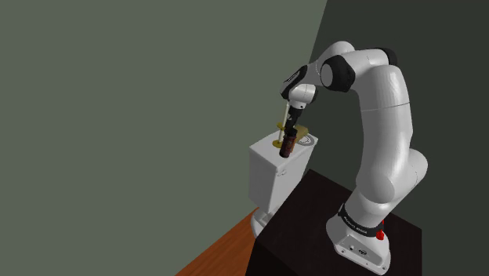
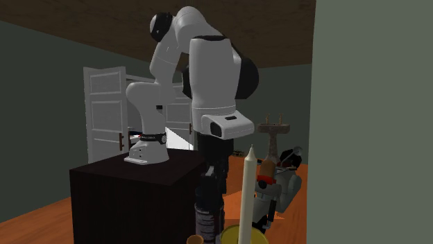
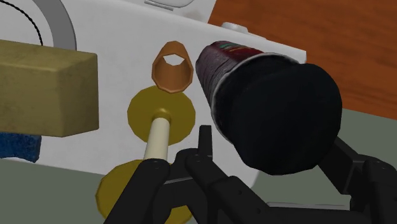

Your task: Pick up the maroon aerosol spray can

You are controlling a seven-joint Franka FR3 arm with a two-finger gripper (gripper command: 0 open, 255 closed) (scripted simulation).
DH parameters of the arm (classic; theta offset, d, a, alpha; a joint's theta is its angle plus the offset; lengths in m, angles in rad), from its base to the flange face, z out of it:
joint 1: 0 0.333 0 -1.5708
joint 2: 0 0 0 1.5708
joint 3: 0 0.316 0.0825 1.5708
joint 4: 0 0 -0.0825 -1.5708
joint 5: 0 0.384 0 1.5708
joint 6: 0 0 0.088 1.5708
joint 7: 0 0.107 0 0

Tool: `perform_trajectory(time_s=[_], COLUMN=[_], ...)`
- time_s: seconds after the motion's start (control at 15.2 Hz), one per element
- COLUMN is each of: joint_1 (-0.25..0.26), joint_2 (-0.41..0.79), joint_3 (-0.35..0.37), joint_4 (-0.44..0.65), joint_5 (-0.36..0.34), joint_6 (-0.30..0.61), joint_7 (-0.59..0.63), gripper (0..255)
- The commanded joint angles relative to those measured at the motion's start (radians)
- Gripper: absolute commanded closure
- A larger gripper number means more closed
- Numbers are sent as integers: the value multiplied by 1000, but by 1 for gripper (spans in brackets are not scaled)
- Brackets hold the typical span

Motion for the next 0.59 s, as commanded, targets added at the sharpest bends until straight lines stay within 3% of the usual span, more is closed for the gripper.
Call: perform_trajectory(time_s=[0.0, 0.53], joint_1=[-1, 10], joint_2=[4, -33], joint_3=[0, -15], joint_4=[-2, -3], joint_5=[0, -21], joint_6=[1, -32], joint_7=[-1, 15], gripper=[255, 255])
